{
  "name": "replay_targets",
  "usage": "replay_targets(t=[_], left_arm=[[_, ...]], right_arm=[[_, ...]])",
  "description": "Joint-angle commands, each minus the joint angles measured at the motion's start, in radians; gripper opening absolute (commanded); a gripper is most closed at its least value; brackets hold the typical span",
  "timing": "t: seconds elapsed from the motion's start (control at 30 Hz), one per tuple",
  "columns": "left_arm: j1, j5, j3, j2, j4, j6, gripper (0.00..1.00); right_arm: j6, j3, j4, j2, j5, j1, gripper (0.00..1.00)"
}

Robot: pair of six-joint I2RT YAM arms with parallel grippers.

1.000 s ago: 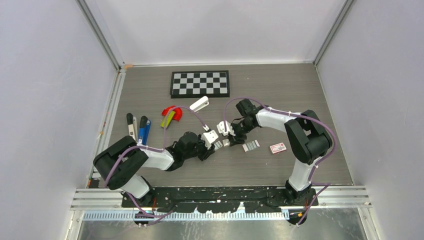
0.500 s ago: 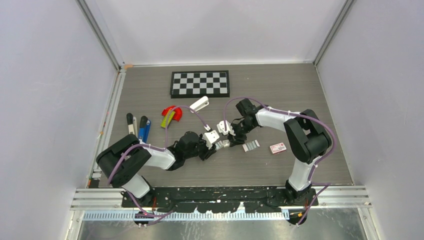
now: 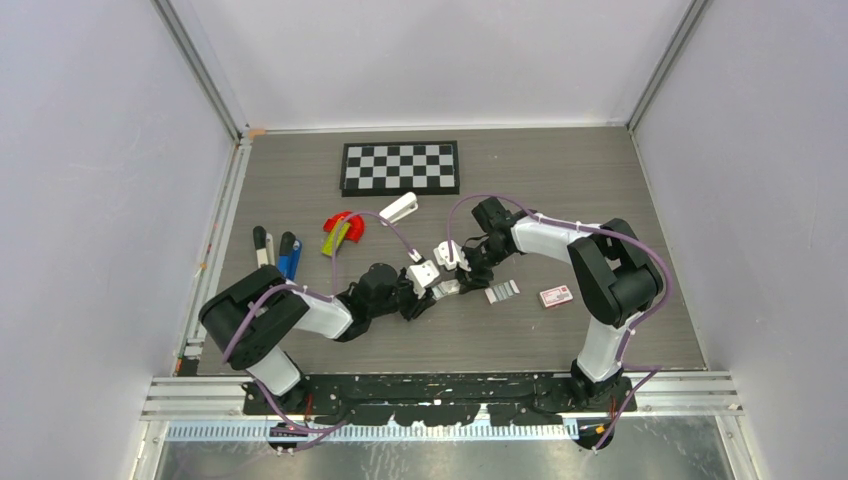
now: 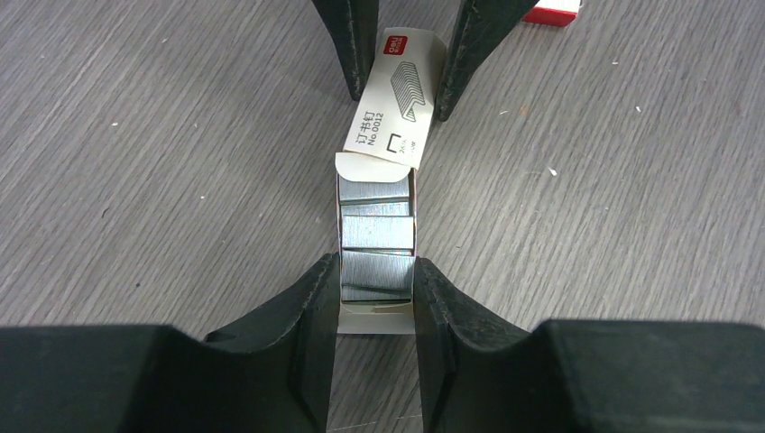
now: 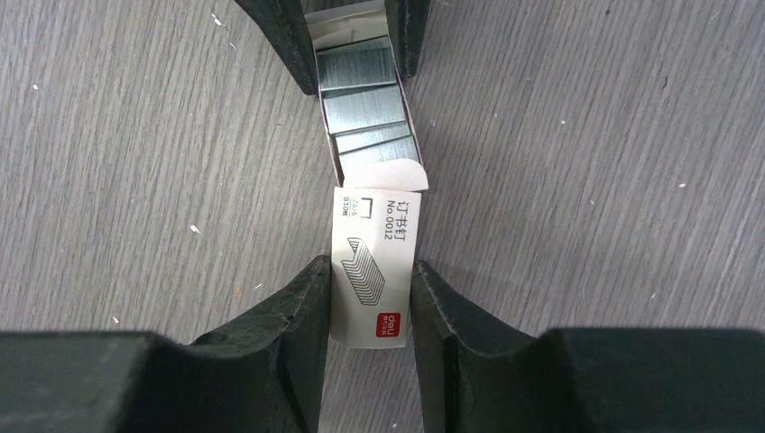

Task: Unload the staples from the stapler
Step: Close the staple box at the center of the board.

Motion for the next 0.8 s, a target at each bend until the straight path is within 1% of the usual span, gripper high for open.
replay_targets(t=[0.0,0.17,0.77], left_arm=[[-0.008,0.065,-0.008,0.024,-0.001,-0.006,0.34],[-0.008,0.095,0.001,0.034,-0.007,-0.006,0.34],[-0.007,0.126,0.058,0.058,-0.082,0.055,0.34]], right_arm=[[0.01,-0.001,0.015,0.012,-0.017,-0.001,0.4],[0.011,-0.006,0.023,0.008,-0.017,-0.001,0.4],[-0.1,-0.001,-0.049,0.012,-0.041,-0.001,0.41]])
